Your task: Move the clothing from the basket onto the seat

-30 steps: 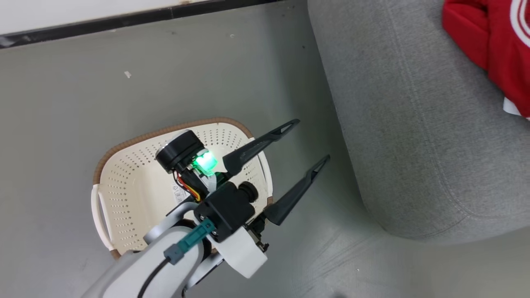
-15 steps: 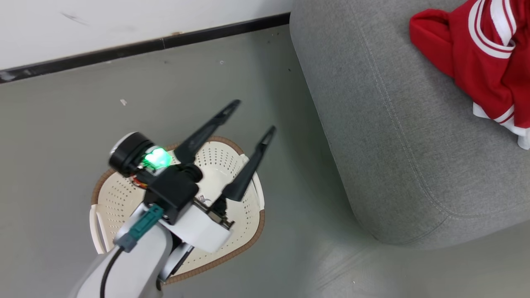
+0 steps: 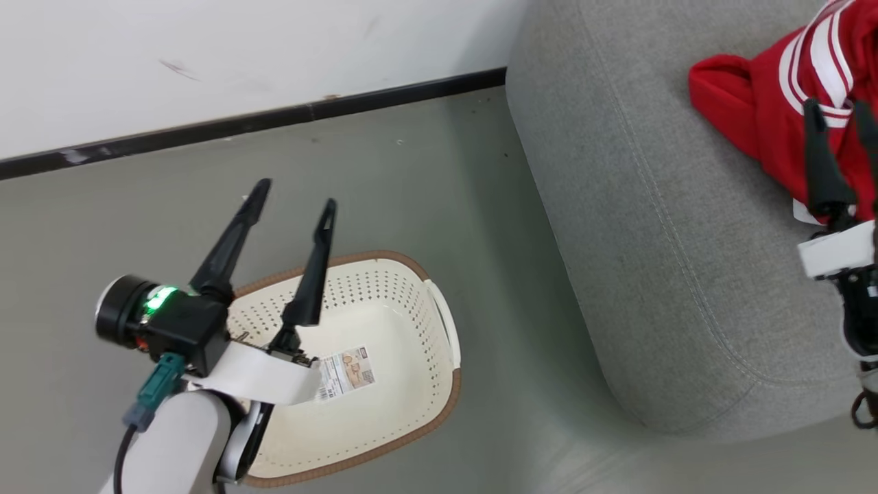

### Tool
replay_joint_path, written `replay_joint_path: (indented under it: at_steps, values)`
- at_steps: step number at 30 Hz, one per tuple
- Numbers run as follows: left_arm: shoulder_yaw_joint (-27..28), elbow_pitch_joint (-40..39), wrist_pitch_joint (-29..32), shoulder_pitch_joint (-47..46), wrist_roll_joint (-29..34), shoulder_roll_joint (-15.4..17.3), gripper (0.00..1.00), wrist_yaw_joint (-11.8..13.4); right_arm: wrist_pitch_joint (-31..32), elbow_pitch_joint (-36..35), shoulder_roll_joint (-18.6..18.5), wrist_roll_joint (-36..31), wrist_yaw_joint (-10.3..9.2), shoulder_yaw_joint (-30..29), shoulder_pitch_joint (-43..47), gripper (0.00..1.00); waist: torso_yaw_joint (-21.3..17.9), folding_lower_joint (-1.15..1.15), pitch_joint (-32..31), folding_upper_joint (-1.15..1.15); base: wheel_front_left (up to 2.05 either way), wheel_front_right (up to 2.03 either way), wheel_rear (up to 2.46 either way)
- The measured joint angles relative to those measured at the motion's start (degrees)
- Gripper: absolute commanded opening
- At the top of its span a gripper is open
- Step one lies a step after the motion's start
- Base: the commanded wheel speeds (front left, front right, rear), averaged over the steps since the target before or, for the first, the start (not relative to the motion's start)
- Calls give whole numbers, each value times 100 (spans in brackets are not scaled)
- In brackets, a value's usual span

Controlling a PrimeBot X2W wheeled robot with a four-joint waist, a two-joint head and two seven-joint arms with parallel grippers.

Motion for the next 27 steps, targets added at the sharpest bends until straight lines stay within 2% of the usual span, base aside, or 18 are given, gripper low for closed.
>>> replay_joint_path:
  at_steps: [4,18,27]
  values:
    - [230,21,-93,222,-30,18,100,168,-1,-188,110,-63,0,201,198,100,163,0,-162,0,0,0,0]
    - [859,161,-188,1065,-412,23,100,431,-1,-320,379,-105,0,399,854,100,685,0,-599,0,0,0,0]
    - [1259,330,-201,1535,-467,52,100,588,-1,-586,633,-652,0,360,1350,100,992,0,-868,0,0,0,0]
